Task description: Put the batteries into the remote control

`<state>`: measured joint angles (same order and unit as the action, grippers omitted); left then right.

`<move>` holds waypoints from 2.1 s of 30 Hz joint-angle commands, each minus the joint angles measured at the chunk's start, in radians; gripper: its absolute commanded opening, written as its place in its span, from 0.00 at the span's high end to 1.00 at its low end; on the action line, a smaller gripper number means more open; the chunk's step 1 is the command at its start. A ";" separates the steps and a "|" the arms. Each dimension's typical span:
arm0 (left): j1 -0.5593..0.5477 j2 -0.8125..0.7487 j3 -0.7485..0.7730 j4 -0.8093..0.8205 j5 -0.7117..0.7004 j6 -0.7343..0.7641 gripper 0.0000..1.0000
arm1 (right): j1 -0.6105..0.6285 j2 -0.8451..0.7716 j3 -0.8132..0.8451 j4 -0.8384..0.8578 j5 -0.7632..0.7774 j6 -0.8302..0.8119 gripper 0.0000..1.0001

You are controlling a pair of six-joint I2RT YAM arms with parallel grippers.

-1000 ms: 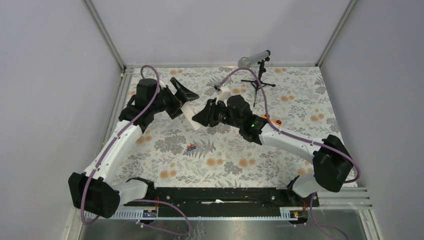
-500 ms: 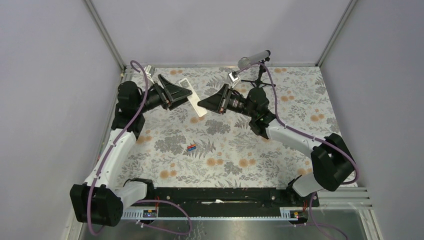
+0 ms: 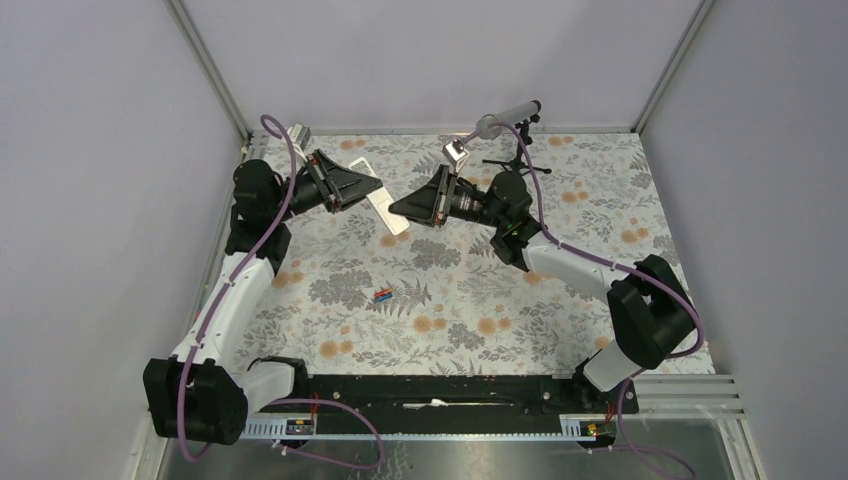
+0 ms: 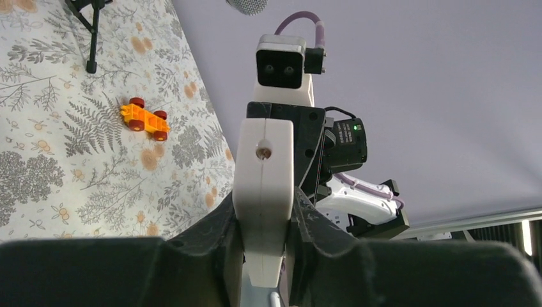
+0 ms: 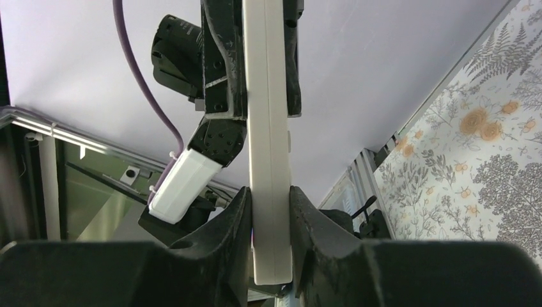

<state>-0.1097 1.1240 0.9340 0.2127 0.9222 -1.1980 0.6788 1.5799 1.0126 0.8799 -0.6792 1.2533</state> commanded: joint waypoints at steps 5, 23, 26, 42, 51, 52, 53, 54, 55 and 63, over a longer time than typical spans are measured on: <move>-0.004 -0.022 0.003 0.140 -0.045 -0.023 1.00 | 0.008 -0.050 -0.026 -0.001 0.133 -0.075 0.15; -0.022 -0.056 -0.089 0.245 -0.239 -0.167 1.00 | 0.079 0.032 0.069 -0.089 0.355 0.044 0.07; -0.022 -0.070 -0.107 0.247 -0.259 -0.188 1.00 | 0.079 0.023 0.044 -0.052 0.381 0.054 0.07; -0.022 -0.111 -0.140 0.289 -0.376 -0.292 1.00 | 0.076 0.011 0.021 -0.162 0.397 -0.022 0.46; 0.003 -0.139 -0.148 0.335 -0.463 -0.352 1.00 | 0.075 -0.014 -0.060 -0.096 0.363 -0.026 0.50; 0.004 -0.135 -0.149 0.341 -0.462 -0.361 1.00 | 0.075 -0.011 -0.065 -0.081 0.357 -0.023 0.52; 0.004 -0.128 -0.149 0.350 -0.457 -0.368 1.00 | 0.074 -0.007 -0.069 -0.064 0.352 -0.018 0.53; 0.004 -0.121 -0.149 0.360 -0.446 -0.371 1.00 | 0.073 -0.001 -0.067 -0.050 0.345 -0.013 0.53; 0.004 -0.116 -0.147 0.360 -0.433 -0.369 1.00 | 0.073 0.006 -0.057 -0.052 0.334 -0.011 0.49; 0.004 -0.131 -0.135 0.145 -0.410 -0.205 1.00 | 0.062 0.026 0.023 -0.179 0.319 0.002 0.34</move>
<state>-0.1089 1.0290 0.7586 0.3511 0.5217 -1.4502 0.7464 1.5875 0.9859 0.8314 -0.3161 1.2728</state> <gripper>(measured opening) 0.252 0.649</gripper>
